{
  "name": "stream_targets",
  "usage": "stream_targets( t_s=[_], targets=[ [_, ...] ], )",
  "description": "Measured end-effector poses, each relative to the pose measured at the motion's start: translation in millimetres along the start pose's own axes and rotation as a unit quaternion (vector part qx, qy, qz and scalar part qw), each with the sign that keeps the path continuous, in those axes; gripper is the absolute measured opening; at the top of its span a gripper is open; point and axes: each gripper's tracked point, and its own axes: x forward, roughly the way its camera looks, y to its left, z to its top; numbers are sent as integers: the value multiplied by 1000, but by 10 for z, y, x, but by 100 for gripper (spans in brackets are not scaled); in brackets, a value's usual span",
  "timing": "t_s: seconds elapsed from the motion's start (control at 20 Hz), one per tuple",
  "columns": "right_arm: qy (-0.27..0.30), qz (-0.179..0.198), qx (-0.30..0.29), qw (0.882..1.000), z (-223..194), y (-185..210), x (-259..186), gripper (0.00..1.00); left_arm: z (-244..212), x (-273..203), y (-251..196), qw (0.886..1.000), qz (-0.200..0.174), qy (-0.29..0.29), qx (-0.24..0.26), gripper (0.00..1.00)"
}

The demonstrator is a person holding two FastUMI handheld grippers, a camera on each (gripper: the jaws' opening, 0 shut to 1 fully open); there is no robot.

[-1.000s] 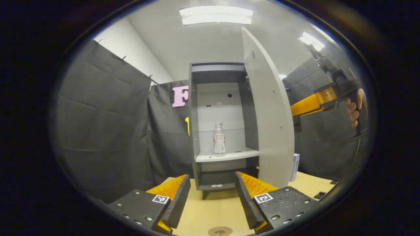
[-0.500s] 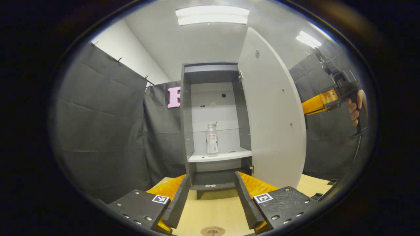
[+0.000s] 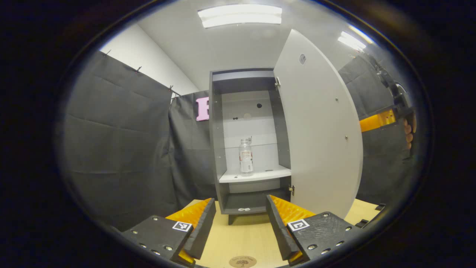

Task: Open the cabinet door with the right hand, grasp the bottle in the cabinet with the left hand and place it on the coaster, then close the cabinet door with the right hand.

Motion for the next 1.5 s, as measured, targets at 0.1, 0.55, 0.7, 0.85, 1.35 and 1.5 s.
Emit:
stream_targets(
  t_s=[0.1,0.55,0.7,0.85,1.35,1.5],
  targets=[
    [-9,-14,1,1000,-29,-44,-113,15,12,14,9,1000,-1,-3,-1,81],
    [-13,-163,-37,986,-405,-845,-407,98,83,4,-13,999,-26,-32,-17,78],
    [2,-194,-25,981,-528,-957,-368,97,85,-15,-35,997,-47,-47,-27,77],
    [18,-223,-16,975,-628,-1046,-330,97,92,-22,-65,996,-62,-57,-39,81],
    [38,-318,-14,947,-855,-1240,-206,97,97,-64,-121,993,-98,-31,-63,78],
    [47,-336,3,941,-957,-1296,-142,97,-9,-56,-142,992,-114,-14,-48,74]
  ],
)
